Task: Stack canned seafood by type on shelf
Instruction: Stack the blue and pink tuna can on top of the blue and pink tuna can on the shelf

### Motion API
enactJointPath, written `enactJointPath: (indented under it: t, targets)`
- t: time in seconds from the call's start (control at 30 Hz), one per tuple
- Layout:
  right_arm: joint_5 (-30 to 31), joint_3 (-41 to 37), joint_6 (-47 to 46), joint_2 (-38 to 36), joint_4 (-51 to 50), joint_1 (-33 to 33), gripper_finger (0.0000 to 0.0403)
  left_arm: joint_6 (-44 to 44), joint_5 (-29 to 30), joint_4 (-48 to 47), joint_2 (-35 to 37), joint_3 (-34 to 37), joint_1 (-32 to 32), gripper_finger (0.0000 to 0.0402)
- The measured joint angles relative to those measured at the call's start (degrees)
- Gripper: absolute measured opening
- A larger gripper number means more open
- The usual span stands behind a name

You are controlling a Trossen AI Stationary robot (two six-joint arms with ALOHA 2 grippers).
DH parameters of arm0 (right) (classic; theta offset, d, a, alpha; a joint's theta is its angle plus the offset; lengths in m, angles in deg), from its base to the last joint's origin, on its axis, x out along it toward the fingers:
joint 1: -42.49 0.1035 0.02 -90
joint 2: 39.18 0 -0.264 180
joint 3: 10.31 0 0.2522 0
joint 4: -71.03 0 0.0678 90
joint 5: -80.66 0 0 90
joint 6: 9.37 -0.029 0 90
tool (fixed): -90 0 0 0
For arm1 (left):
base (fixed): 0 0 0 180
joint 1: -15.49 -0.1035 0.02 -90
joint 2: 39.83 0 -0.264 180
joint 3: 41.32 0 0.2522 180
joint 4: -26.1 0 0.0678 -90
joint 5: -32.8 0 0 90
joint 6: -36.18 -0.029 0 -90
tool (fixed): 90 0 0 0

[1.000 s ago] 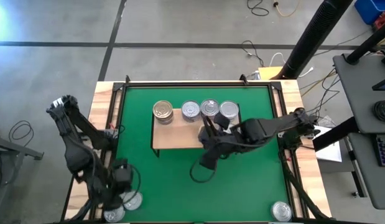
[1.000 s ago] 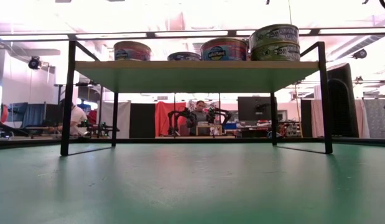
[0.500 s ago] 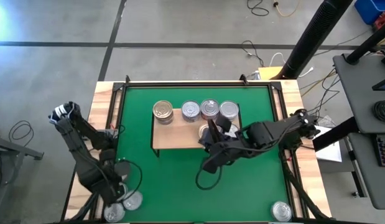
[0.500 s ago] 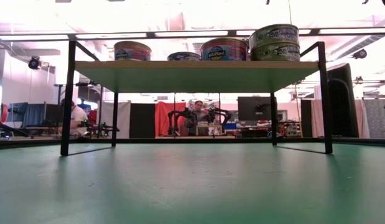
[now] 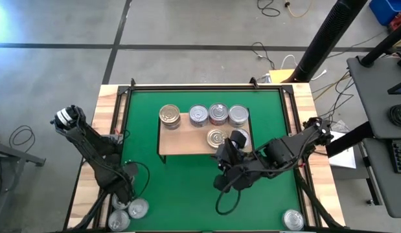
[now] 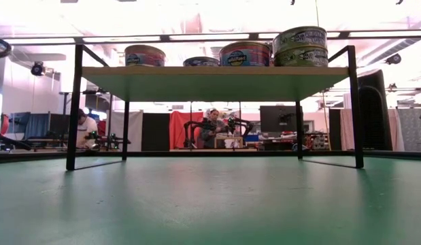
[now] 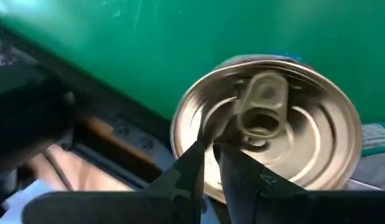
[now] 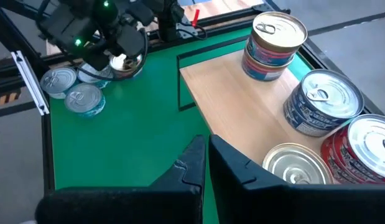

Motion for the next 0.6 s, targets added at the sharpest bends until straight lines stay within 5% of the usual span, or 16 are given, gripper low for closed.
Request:
enactJointPath:
  t: [0.07, 0.2, 0.4, 0.6]
  targets:
    - [0.0, 0.0, -0.5, 0.0, 0.0, 0.0, 0.0013, -3.4, 2.0, 4.2, 0.4, 0.5, 0.1, 0.0037]
    - [0.0, 0.0, -2.5, 0.0, 0.0, 0.0, 0.0013, -7.1, 18.9, 18.0, -0.6, -4.0, 0.4, 0.0037]
    - [0.0, -0.2, -5.5, 0.4, 0.2, 0.7, 0.0013, -17.4, 37.6, 23.0, -0.4, -7.8, -2.1, 0.0037]
    - [-1.1, -1.4, -7.9, 2.1, 0.2, 2.8, 0.0013, -21.5, 40.8, 21.8, -0.2, -11.0, -2.1, 0.0037]
